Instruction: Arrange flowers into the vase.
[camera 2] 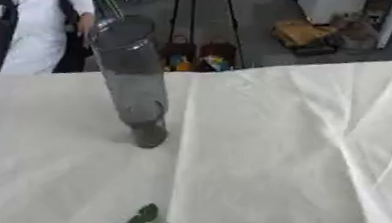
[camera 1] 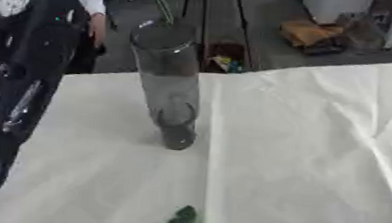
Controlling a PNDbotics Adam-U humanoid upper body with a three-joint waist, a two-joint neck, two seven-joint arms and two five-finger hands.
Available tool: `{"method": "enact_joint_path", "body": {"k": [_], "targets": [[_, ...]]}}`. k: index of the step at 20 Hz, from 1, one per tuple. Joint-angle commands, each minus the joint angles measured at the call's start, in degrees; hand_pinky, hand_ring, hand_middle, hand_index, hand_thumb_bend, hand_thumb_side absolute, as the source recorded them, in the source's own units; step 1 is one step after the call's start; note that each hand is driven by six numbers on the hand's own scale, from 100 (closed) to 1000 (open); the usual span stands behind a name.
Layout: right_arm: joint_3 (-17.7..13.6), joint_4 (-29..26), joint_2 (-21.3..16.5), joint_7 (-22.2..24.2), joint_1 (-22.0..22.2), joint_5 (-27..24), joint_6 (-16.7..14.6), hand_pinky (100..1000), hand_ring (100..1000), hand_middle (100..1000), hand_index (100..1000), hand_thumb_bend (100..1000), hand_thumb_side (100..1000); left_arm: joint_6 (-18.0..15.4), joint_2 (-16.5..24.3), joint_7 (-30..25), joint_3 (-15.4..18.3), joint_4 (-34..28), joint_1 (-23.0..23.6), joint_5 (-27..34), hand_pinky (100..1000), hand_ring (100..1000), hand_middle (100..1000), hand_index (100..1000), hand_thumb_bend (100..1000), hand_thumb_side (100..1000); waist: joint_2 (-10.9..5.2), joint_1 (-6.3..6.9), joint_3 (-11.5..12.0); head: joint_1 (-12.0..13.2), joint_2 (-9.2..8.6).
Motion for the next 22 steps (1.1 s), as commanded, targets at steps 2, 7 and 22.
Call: {"method": "enact_joint_path", "body": {"k": [2, 7, 22], "targets": [[-0.1, -1.0, -0.9, 0.3, -0.6, 0.0, 0.0, 819, 756, 389, 879, 100, 865, 0.4, 0.5, 0.1, 0.0, -0.9, -0.7, 0.1, 100, 100, 100, 100, 213, 318, -0.94, -0.28, -0.1, 0.3, -0.67], [-0.1, -1.0, -0.8, 0.4, -0.6, -0.1, 0.0, 820, 757, 389, 880, 100, 866, 1.5, 0.7, 0.5, -0.3, -1.0, -0.4, -1.2, 100, 100, 100, 100, 209, 317, -0.88, -0.21, -0.1, 0.3, -0.76], [-0.3, -1.0, -0.6, 0.8, -0.9, -0.3, 0.4, 828, 761, 383, 882, 100, 870, 2.0, 0.3, -0.4, -1.3, -0.5, 1.2, -3.0, 100, 100, 100, 100, 193, 322, -0.15, -0.08, -0.7, 0.5, -1.46]]}}
